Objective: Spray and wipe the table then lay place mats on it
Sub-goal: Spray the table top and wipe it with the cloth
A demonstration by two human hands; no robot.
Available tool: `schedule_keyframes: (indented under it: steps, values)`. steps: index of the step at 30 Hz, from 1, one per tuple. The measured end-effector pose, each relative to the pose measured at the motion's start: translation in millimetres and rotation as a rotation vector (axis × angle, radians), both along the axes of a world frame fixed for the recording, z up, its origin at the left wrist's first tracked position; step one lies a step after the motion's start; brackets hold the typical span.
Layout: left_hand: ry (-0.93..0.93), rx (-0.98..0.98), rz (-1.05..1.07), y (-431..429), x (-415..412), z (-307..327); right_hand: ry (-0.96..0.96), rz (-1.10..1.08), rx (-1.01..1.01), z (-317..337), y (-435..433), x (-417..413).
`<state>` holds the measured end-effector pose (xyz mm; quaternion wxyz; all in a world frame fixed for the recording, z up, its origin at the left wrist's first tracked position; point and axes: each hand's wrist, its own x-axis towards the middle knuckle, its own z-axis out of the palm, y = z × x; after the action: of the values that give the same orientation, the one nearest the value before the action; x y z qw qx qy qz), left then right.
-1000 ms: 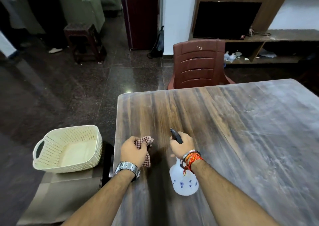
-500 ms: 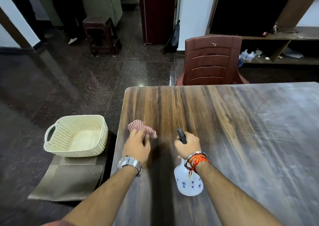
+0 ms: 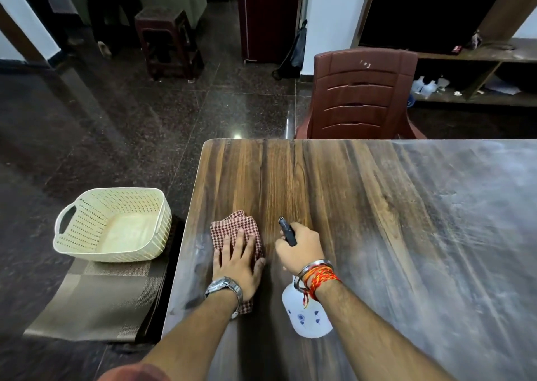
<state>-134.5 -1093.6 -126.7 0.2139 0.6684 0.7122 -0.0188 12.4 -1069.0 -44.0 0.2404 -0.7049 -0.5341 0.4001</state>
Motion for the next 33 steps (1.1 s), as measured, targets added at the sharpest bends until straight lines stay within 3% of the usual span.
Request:
schedule_keyframes:
  steps: [13,20,28,33]
  values:
    - [0.091,0.092,0.184,164.0,-56.1,-31.9,0.063,-0.147,-0.055,-6.9,113.3,-48.1]
    - [0.111,0.042,0.209,270.3,-84.4,-33.5,0.148,-0.327,-0.085,-12.4,153.3,-17.8]
    - [0.106,0.070,0.097,349.5,-32.8,-34.6,0.019,-0.408,-0.036,-19.3,188.3,40.5]
    - [0.115,0.124,-0.059,351.5,49.4,-37.5,-0.036,-0.614,0.069,-15.2,190.1,75.2]
